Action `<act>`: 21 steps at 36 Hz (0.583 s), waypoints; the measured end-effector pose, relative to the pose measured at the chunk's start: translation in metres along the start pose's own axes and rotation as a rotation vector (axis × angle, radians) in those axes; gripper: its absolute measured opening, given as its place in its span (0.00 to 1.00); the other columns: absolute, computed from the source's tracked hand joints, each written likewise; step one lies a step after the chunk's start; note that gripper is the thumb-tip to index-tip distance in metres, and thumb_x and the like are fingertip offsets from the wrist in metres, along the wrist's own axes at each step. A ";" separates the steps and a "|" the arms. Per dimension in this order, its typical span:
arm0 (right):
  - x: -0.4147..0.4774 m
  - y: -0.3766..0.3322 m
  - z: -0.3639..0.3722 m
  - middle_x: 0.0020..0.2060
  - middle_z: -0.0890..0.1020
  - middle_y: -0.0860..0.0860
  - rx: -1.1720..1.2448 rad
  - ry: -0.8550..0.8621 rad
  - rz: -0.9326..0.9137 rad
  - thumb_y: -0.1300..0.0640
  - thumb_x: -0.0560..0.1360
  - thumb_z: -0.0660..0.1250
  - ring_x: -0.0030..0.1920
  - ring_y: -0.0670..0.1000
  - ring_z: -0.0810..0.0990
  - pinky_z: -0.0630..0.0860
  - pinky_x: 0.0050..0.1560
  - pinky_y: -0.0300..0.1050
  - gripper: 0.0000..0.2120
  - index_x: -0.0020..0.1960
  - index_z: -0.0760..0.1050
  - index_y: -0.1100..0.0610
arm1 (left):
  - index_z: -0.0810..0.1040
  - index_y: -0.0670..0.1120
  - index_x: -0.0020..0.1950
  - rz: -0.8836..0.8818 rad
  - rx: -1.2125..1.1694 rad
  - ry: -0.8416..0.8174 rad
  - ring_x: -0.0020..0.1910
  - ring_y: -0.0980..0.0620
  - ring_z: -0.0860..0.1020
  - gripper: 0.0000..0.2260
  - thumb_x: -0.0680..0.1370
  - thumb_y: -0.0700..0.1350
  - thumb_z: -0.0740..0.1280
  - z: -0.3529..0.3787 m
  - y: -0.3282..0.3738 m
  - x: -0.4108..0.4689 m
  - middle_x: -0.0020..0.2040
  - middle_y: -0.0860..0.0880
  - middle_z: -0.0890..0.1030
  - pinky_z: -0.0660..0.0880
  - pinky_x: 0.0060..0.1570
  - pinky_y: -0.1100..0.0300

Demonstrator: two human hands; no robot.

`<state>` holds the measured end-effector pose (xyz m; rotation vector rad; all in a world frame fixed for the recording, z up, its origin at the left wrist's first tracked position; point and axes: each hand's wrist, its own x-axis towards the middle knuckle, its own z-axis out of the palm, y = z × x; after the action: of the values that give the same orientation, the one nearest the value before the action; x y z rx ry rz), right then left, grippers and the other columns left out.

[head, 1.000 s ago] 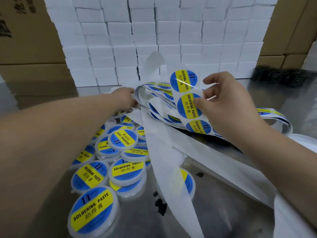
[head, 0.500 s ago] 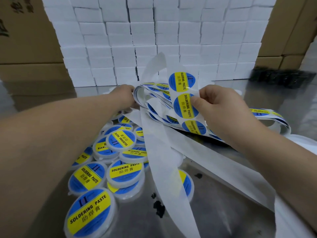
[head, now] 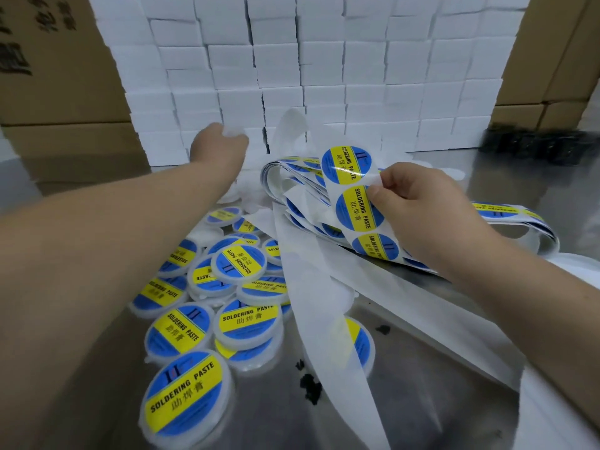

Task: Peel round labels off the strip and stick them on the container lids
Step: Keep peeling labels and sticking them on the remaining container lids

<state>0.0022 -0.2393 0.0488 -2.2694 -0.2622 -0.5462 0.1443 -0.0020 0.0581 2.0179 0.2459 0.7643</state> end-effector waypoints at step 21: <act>-0.009 -0.004 0.000 0.40 0.79 0.51 0.203 -0.064 -0.188 0.58 0.76 0.62 0.33 0.46 0.73 0.69 0.32 0.33 0.13 0.37 0.76 0.44 | 0.78 0.54 0.56 0.654 0.278 -0.299 0.54 0.53 0.71 0.12 0.79 0.42 0.58 -0.046 0.062 -0.146 0.55 0.51 0.73 0.65 0.50 0.63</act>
<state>-0.0074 -0.2362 0.0471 -2.0789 -0.5425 -0.5182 -0.0056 -0.0701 0.0656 2.4751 -0.5351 0.8338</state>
